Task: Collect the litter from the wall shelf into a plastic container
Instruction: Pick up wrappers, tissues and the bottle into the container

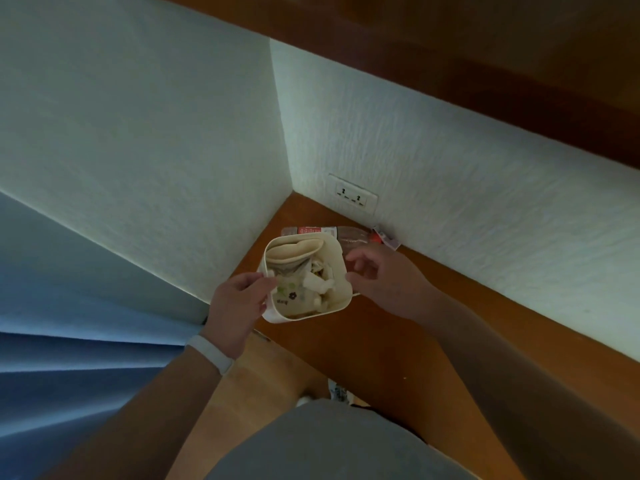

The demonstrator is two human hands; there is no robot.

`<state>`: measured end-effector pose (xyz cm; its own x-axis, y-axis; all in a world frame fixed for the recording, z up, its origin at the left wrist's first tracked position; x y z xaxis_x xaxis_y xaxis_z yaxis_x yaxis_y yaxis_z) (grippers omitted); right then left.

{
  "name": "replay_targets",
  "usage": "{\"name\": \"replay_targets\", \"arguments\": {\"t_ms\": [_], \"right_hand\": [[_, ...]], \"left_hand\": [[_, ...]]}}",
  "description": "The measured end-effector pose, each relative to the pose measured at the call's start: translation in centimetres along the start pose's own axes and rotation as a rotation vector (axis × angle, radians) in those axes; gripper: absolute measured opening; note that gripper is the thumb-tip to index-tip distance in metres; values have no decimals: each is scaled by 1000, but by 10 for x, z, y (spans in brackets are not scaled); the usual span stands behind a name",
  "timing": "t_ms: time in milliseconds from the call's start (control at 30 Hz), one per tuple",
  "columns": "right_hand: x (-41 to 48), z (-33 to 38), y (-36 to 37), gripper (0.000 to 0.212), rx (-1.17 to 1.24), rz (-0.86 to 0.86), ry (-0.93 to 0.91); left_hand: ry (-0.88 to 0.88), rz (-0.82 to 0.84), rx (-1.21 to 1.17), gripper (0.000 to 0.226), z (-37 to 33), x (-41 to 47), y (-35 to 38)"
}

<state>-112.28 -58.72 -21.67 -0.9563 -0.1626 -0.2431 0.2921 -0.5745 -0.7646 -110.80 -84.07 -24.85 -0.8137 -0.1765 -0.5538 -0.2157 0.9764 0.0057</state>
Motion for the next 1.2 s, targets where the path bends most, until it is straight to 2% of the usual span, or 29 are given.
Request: {"name": "replay_targets", "arguments": {"t_ms": [167,367,533,633,800,1000,1133,1200], "right_hand": [[13,-36,-4,38,-187,-120,129],[49,-89,12,58,-356,-106,274],[73,-114,26,56,-419,-60,338],[81,-121,34,36,-452,-75,350],[81,-126,33,8,-377,-120,380],[61,-110,11,15,-276,-159,365],[42,-75,-18,17,-174,-252,288],[32,-55,-27,19,-110,-242,251]], "left_hand": [[-5,0,-23,8,0,0,2],[7,-32,-15,12,2,-4,-5],[16,-61,-4,11,2,-9,-12],[18,-101,1,9,4,-12,-16],[13,-132,-19,11,4,-17,-15],[-5,-125,-61,8,9,-14,-7],[-14,-69,-44,8,14,-12,1],[-17,-44,-33,9,15,-12,4]]}}
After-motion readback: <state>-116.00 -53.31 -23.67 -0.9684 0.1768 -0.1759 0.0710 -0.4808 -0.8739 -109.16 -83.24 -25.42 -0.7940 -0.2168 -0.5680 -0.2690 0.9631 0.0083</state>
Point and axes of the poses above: each hand's wrist, its own x-axis towards the middle knuckle, its own y-axis out of the palm, z = x × y, the point moved 4 cm from there along x, towards the middle knuckle, and after that the axes turned 9 degrees about -x, right-handed, at the moved point
